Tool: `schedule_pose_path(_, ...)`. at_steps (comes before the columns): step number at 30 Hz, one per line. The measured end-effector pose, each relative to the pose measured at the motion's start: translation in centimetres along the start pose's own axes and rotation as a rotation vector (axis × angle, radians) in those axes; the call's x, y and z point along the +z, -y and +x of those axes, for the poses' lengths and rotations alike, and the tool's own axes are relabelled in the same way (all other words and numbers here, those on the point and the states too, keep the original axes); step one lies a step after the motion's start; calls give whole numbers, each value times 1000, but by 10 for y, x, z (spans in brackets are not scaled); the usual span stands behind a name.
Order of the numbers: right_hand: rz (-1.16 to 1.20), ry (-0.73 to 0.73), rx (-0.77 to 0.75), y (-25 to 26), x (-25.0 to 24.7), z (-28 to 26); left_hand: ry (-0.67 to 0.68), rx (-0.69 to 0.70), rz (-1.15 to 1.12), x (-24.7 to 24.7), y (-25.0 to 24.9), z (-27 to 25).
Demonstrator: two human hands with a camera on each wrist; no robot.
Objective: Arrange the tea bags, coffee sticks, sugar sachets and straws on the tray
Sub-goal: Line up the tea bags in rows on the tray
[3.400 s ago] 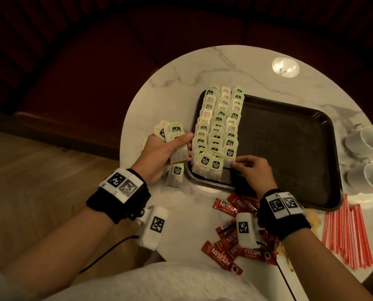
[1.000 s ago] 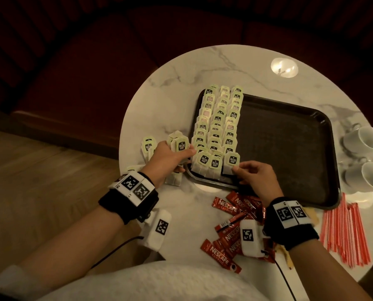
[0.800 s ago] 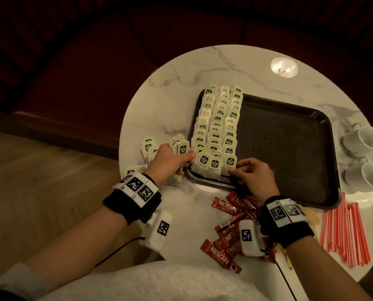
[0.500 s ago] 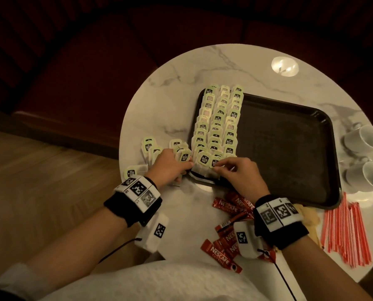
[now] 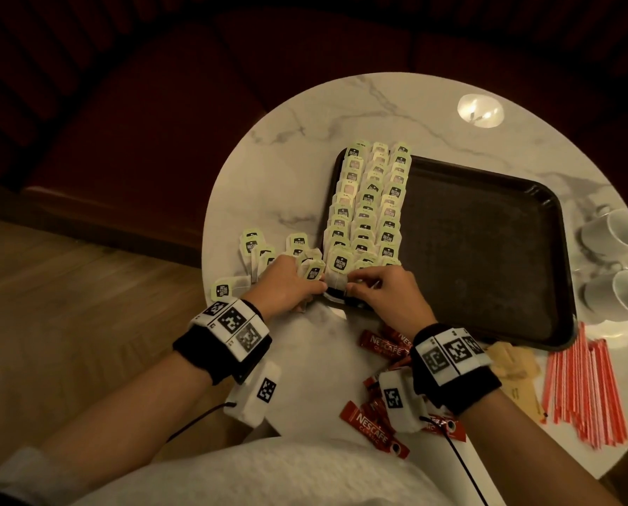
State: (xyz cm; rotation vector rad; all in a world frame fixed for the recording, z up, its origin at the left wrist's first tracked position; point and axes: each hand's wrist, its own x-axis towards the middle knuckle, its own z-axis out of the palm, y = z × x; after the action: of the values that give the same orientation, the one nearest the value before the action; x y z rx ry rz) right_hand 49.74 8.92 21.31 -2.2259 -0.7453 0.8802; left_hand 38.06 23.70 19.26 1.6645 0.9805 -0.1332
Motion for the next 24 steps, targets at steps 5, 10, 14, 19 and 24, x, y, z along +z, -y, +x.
schedule_pose_path(5, -12, -6, -3, -2, 2, 2, 26, -5, -3, -2, 3, 0)
schedule_pose_path(10, 33, -41, 22, -6, -9, 1, 72, 18, -129, -7, -5, -6)
schedule_pose_path(14, 95, -101, 17, -6, -24, 0, 92, 55, -293, -11, -19, -13)
schedule_pose_path(19, 251, -117, -63, 10, -30, -7, 137, 33, -518, -7, -39, -23)
schedule_pose_path(24, 295, -12, -136, 29, -22, -9, 196, 40, -575, -3, -50, -30)
